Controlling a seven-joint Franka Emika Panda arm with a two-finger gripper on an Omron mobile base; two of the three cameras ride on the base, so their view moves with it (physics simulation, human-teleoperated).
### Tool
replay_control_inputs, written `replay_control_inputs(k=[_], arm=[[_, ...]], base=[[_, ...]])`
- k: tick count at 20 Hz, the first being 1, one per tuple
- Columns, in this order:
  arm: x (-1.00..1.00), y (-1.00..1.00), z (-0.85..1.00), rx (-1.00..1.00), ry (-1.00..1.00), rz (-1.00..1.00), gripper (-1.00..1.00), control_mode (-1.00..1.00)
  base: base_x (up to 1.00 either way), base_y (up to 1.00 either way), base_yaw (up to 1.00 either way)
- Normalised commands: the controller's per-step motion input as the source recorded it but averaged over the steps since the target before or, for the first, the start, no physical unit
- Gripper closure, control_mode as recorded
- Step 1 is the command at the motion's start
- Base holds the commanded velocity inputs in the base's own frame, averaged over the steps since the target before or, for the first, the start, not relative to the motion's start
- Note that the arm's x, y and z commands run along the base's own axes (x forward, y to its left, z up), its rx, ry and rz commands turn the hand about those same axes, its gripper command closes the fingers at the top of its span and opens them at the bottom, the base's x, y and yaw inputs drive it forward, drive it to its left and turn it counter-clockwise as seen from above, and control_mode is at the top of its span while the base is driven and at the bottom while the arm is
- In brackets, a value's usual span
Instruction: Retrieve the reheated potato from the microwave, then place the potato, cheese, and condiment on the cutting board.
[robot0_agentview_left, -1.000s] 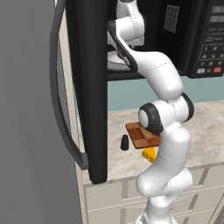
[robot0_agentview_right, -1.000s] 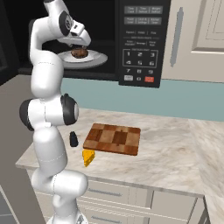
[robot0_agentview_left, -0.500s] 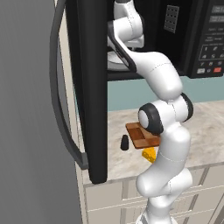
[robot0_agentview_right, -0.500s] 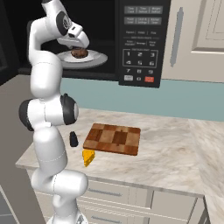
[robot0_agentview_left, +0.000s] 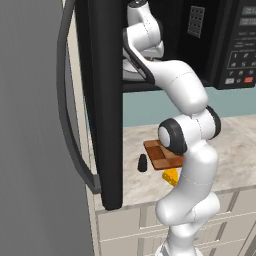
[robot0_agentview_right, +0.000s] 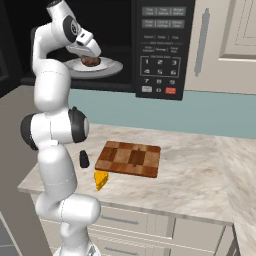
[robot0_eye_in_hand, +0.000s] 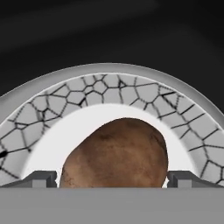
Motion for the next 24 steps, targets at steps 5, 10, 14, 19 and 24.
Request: replay_control_inputs(k=[5, 10, 14, 19, 24], arm=[[0.00, 0.00, -0.09, 0.00, 0.00, -0.06, -1.00, -1.00], [0.01, 0.00, -0.11, 0.00, 0.00, -0.04, -1.00, -1.00], [0.01, 0.00, -0.10, 0.00, 0.00, -0.01, -1.00, -1.00], [0.00, 0.00, -0.11, 0.02, 0.00, 0.00, -1.00, -1.00], [0.01, 0.00, -0.03, 0.01, 0.00, 0.00, 1.00, -1.00]], base=[[0.00, 0.00, 0.00], [0.00, 0.00, 0.00], [0.00, 0.00, 0.00], [0.00, 0.00, 0.00], [0.00, 0.00, 0.00]])
